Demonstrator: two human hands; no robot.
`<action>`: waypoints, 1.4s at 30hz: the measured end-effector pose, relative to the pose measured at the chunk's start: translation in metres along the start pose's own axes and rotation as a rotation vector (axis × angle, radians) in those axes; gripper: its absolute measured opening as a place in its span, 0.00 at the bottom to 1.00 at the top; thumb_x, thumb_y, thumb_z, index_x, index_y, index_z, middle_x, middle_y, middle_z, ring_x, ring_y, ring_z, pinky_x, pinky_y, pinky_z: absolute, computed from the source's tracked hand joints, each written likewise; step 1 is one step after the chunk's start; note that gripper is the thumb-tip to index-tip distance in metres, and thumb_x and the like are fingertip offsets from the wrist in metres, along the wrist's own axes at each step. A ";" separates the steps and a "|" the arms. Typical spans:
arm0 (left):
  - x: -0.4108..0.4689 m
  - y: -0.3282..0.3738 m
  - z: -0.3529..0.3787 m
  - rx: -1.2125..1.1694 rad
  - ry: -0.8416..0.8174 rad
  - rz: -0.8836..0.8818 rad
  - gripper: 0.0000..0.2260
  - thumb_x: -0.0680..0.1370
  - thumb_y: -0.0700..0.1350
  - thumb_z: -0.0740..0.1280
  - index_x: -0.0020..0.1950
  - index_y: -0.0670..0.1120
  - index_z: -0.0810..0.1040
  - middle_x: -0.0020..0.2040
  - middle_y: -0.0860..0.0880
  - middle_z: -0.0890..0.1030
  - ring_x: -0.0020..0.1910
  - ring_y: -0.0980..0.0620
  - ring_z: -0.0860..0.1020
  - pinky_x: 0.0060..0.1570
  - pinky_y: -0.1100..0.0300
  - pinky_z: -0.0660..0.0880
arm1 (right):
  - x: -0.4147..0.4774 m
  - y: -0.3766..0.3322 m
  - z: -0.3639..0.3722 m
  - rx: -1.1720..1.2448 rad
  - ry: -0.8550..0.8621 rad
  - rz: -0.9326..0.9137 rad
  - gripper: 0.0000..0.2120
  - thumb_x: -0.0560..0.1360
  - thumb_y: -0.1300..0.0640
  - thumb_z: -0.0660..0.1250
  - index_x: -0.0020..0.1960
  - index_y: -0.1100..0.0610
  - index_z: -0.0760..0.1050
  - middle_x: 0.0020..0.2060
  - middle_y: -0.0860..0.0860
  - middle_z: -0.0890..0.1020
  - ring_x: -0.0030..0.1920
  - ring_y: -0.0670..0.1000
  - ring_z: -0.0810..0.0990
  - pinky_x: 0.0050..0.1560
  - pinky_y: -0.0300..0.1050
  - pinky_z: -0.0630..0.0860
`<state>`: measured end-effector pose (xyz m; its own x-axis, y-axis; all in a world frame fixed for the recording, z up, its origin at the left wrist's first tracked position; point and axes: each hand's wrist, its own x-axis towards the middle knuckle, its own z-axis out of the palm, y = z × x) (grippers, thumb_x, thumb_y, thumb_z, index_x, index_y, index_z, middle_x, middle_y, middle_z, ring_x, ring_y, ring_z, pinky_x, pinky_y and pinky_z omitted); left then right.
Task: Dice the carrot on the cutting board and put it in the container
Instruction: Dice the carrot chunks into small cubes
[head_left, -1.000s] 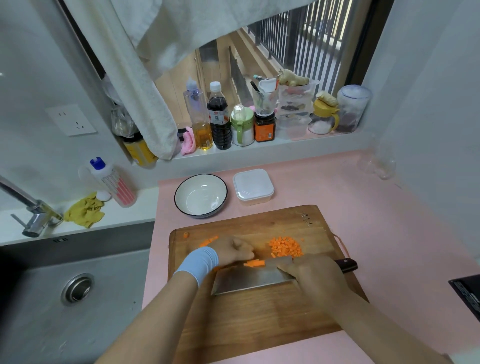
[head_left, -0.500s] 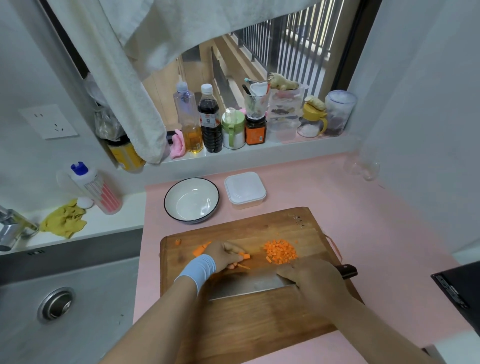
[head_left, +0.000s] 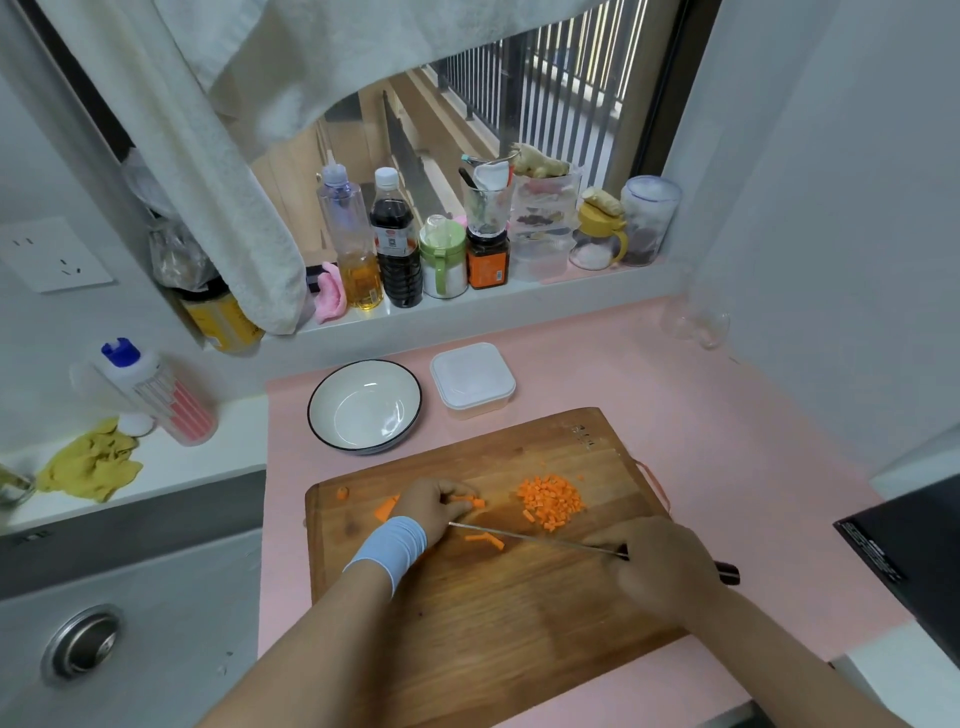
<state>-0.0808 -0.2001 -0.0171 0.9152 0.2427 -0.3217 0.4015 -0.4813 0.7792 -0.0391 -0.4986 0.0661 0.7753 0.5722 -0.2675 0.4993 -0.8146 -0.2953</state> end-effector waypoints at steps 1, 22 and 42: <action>0.001 -0.003 -0.001 0.038 0.008 0.006 0.07 0.76 0.43 0.72 0.48 0.55 0.85 0.49 0.62 0.83 0.48 0.64 0.78 0.55 0.67 0.73 | -0.001 -0.001 0.001 0.046 -0.023 0.023 0.14 0.79 0.51 0.62 0.58 0.35 0.81 0.42 0.33 0.81 0.44 0.40 0.77 0.45 0.32 0.71; -0.035 -0.002 0.049 0.343 0.143 0.189 0.22 0.73 0.52 0.73 0.67 0.53 0.76 0.57 0.54 0.75 0.60 0.55 0.69 0.63 0.63 0.66 | 0.018 -0.051 0.022 0.362 0.004 0.394 0.11 0.77 0.52 0.62 0.36 0.48 0.75 0.34 0.46 0.80 0.36 0.50 0.77 0.34 0.41 0.67; -0.051 -0.013 0.060 0.385 0.303 0.266 0.17 0.72 0.45 0.74 0.60 0.48 0.79 0.55 0.51 0.77 0.56 0.51 0.73 0.60 0.58 0.70 | 0.013 -0.046 0.027 0.273 -0.073 0.302 0.11 0.81 0.50 0.59 0.43 0.48 0.77 0.35 0.45 0.79 0.35 0.48 0.76 0.32 0.41 0.67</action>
<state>-0.1305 -0.2564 -0.0436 0.9588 0.2745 0.0728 0.1932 -0.8183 0.5413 -0.0625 -0.4506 0.0513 0.8368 0.3246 -0.4409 0.1249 -0.8972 -0.4235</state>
